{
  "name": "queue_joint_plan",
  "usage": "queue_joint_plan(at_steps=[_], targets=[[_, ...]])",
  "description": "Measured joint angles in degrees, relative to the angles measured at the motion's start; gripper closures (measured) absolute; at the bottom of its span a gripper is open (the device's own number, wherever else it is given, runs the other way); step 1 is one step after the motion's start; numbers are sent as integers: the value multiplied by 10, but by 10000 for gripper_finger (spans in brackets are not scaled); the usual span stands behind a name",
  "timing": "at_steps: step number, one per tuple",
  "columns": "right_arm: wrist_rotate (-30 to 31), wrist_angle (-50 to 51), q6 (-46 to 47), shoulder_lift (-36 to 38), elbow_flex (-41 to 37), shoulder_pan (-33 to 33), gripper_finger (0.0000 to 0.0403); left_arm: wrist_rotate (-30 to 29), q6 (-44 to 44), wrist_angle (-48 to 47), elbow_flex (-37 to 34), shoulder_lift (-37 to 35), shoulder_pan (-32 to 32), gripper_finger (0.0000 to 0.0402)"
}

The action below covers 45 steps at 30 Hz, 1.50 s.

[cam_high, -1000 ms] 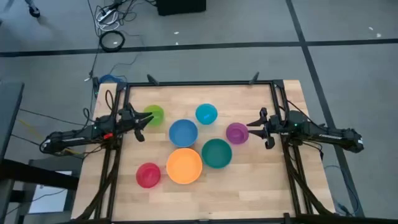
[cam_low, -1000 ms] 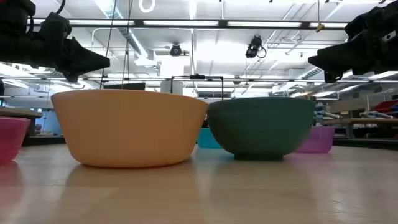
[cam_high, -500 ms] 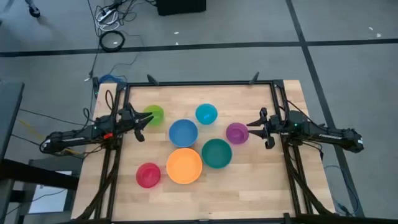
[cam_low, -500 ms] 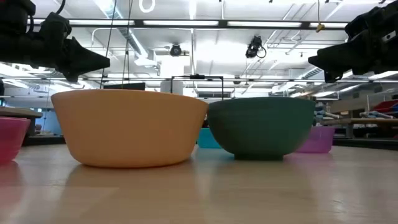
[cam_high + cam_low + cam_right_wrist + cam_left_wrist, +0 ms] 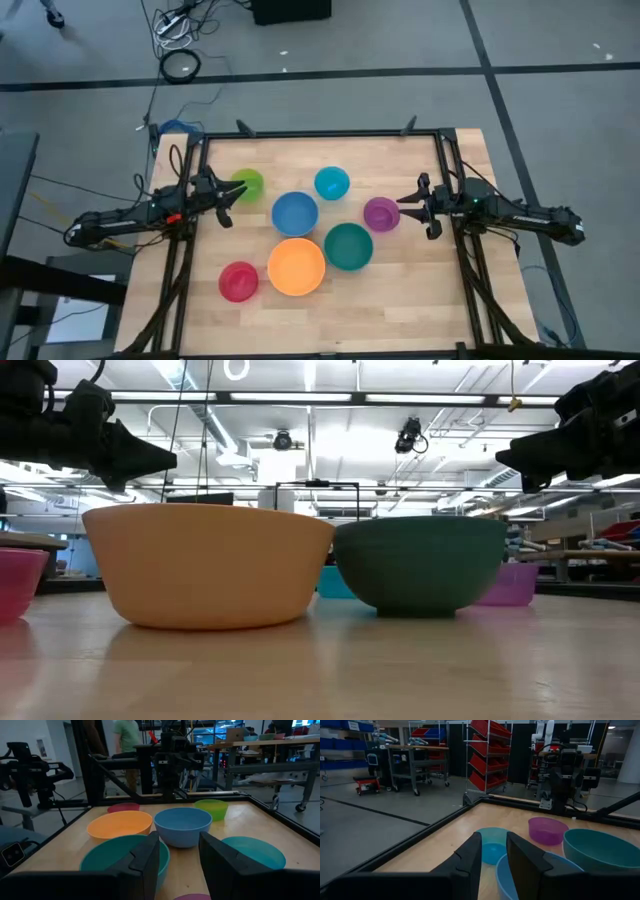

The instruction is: Nest bowls inside each other

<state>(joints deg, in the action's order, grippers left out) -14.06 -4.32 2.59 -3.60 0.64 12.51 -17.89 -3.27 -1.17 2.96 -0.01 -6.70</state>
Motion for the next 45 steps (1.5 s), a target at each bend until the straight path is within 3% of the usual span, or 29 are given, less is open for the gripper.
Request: queue_joint_plan(at_steps=[7, 13, 18, 23, 29, 37, 45], targets=[[10, -16, -8, 0, 0, 0, 275, 0, 0, 1, 0, 0, 0, 302], [10, -137, -5, 0, 0, 0, 275, 0, 0, 25, 0, 0, 0, 302], [-1, -253, 34, 0, 0, 0, 275, 0, -3, 69, 0, 0, 0, 302], [-7, -331, 143, 0, 0, 0, 275, 0, -4, 140, 0, 0, 0, 302], [-5, -353, 229, 0, 0, 0, 275, 0, -4, 211, 0, 0, 0, 302], [13, -410, 221, 0, 0, 0, 275, 0, 14, 300, 0, 0, 0, 302], [15, -408, 219, 0, 0, 0, 275, 7, 16, 308, 0, 0, 0, 302]])
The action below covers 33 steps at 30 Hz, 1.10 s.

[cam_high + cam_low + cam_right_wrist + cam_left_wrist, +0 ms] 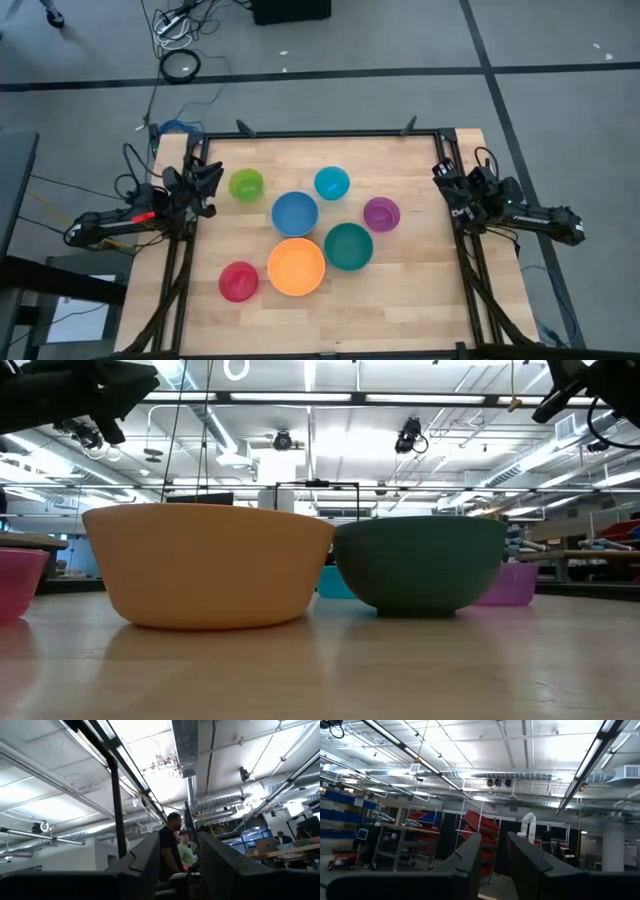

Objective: Nest bowls inside each other
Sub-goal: Stack the blue bowl on top of the yellow bowl

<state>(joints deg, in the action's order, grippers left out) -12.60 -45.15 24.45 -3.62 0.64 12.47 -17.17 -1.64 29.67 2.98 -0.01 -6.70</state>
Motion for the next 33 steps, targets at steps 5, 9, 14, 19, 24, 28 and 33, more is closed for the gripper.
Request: queue_joint_plan(at_steps=[5, 9, 14, 19, 24, 28, 33], targets=[[5, 0, 6, 0, 0, 0, 275, 0, 15, 5, 2, 0, 0, 302], [20, -4, -12, 0, 3, 0, 275, -9, 20, -52, 32, 1, 0, 302], [102, 92, -80, -24, 47, 0, 275, -35, 37, -154, 104, 42, 0, 302], [163, 251, -126, -125, 147, 0, 275, -57, 47, -305, 221, 148, 0, 302], [227, 300, -110, -295, 267, -15, 276, -48, 86, -448, 341, 293, 1, 302], [292, 328, -96, -436, 379, -40, 282, 35, 130, -553, 433, 400, 5, 302], [296, 503, -141, -604, 558, -100, 294, 49, 123, -734, 522, 519, 31, 302]])
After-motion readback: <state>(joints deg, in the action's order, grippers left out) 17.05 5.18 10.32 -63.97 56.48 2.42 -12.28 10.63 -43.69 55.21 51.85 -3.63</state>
